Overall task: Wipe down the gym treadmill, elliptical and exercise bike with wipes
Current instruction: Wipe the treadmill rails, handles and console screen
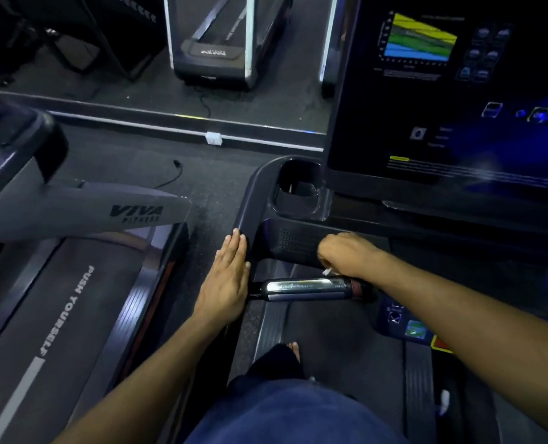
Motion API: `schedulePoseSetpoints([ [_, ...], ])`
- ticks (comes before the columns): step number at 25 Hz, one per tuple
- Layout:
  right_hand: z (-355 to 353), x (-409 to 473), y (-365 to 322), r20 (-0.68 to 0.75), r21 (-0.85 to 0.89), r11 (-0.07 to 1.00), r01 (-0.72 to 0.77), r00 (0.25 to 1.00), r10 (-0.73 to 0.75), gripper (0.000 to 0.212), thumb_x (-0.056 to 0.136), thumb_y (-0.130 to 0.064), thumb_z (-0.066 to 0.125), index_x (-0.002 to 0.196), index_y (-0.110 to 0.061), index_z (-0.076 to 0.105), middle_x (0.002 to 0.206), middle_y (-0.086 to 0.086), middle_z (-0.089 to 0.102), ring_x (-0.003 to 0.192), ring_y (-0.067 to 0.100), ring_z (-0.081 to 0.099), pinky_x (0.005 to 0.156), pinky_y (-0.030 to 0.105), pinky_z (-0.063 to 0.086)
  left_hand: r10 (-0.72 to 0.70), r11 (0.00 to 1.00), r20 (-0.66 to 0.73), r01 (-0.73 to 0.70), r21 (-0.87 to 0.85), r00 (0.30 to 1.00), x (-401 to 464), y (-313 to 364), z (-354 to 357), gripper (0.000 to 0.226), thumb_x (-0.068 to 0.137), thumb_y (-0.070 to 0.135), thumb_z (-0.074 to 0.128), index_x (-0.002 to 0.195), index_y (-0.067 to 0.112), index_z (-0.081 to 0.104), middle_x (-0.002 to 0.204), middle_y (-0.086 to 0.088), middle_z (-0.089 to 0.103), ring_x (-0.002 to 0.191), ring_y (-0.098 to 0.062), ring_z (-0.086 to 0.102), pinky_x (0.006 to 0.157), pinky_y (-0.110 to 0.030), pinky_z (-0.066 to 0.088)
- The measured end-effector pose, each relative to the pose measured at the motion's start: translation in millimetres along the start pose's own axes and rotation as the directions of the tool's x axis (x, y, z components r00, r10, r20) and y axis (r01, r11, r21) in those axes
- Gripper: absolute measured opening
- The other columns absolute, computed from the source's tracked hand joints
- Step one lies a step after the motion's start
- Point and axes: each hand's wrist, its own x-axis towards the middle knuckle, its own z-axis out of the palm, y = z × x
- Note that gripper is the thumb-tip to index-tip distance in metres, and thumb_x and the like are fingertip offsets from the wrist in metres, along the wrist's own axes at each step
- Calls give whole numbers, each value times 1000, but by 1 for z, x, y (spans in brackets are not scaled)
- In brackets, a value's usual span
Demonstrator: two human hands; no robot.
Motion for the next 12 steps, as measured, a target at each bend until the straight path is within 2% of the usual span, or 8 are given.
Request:
schedulePoseSetpoints([
  [2, -4, 8, -6, -33, 57, 998, -8, 999, 10, 14, 85, -6, 65, 82, -19, 66, 89, -3, 60, 79, 19, 64, 64, 33, 50, -4, 1000, -1, 4, 1, 1000, 1, 3, -3, 56, 111, 32, 25, 162, 21, 5, 169, 11, -7, 154, -2, -12, 126, -27, -2],
  [4, -13, 23, -19, -112, 87, 996, 8, 994, 2, 5, 91, -15, 64, 88, -17, 68, 91, -1, 57, 78, 19, 62, 65, 32, 47, -11, 1000, 12, 11, 4, 1000, -1, 4, -4, 56, 111, 33, 25, 162, 22, 4, 168, 12, -8, 154, -2, -13, 125, -24, -3],
  [8, -32, 69, -64, -331, 174, 985, -24, 940, 81, 11, 93, -21, 66, 100, -12, 67, 101, 7, 60, 86, 29, 67, 73, 40, 53, -9, 999, 39, 10, -44, 999, -1, 3, -7, 55, 112, 33, 25, 162, 23, 5, 168, 13, -8, 154, -3, -12, 126, -26, -2],
  [10, -30, 76, -71, -341, 228, 972, -53, 931, 130, 11, 92, -21, 67, 100, -13, 68, 102, 6, 62, 90, 28, 67, 76, 39, 53, -3, 998, 41, 6, -69, 999, -2, 1, -8, 55, 112, 32, 26, 162, 22, 7, 168, 12, -6, 154, -3, -10, 126, -26, -1],
  [12, -16, 73, -72, -261, 234, 969, -81, 955, 143, 9, 91, -22, 69, 98, -17, 70, 101, 4, 65, 91, 26, 68, 76, 38, 54, 1, 995, 37, 2, -96, 999, -1, 0, -9, 55, 112, 31, 27, 162, 22, 8, 168, 13, -6, 154, -2, -10, 126, -26, 0],
])
